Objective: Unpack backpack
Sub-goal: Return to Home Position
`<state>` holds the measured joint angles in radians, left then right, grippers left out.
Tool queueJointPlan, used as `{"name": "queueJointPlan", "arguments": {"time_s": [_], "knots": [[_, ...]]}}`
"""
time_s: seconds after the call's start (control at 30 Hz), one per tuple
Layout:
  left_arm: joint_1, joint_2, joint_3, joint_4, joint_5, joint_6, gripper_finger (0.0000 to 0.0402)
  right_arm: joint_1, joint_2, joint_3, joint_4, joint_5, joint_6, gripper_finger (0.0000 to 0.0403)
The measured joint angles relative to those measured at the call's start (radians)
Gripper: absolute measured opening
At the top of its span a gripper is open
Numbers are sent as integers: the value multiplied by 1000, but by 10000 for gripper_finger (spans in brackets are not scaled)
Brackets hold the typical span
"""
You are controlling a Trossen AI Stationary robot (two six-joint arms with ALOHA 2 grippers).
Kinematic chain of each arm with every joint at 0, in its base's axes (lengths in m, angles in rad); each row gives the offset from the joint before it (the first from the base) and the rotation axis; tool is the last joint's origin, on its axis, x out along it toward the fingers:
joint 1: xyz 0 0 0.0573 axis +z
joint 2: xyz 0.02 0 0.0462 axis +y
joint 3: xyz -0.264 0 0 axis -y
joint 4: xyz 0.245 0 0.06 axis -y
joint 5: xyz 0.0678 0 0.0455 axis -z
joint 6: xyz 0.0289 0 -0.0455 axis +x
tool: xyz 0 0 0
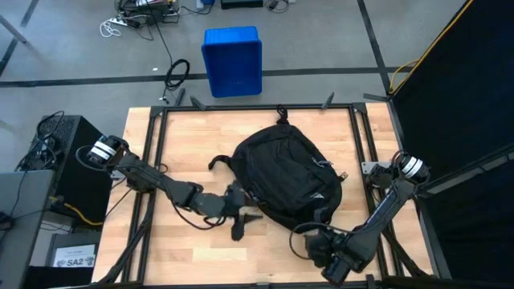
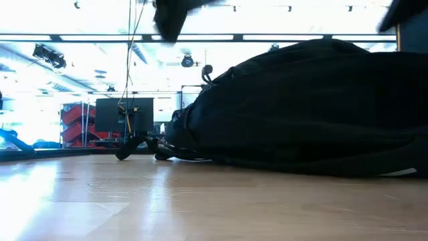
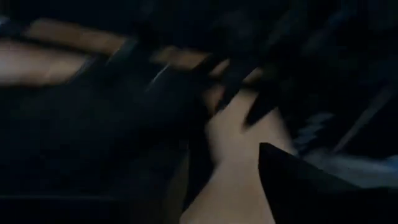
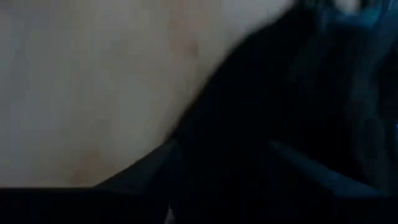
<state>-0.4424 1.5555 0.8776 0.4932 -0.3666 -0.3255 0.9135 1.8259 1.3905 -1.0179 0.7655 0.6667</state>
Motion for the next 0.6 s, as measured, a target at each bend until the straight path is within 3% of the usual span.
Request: {"name": "queueJointPlan", "arguments": {"time_s": [0.13, 0.2, 0.27, 0.37, 0.43, 0.5, 0.6], "knots": [[-29, -1, 9, 241, 60, 179, 179, 38, -19, 51, 96, 222, -55, 242], [-44, -14, 15, 299, 26, 245, 170, 41, -56, 42, 175, 277, -145, 228], [-52, -51, 15, 313, -24, 311, 146, 34, -104, 17, 253, 273, -214, 187], [-52, -123, 19, 278, -127, 375, 86, 6, -190, -47, 414, 211, -369, 88], [-40, -185, 20, 134, -237, 376, 35, -27, -264, -105, 568, 102, -509, 26], [-5, -257, 19, -42, -321, 312, 11, -76, -350, -169, 728, -43, -641, 15], [42, -376, 19, -227, -324, 275, 5, -174, -501, -264, 843, -173, -747, 11]]}}
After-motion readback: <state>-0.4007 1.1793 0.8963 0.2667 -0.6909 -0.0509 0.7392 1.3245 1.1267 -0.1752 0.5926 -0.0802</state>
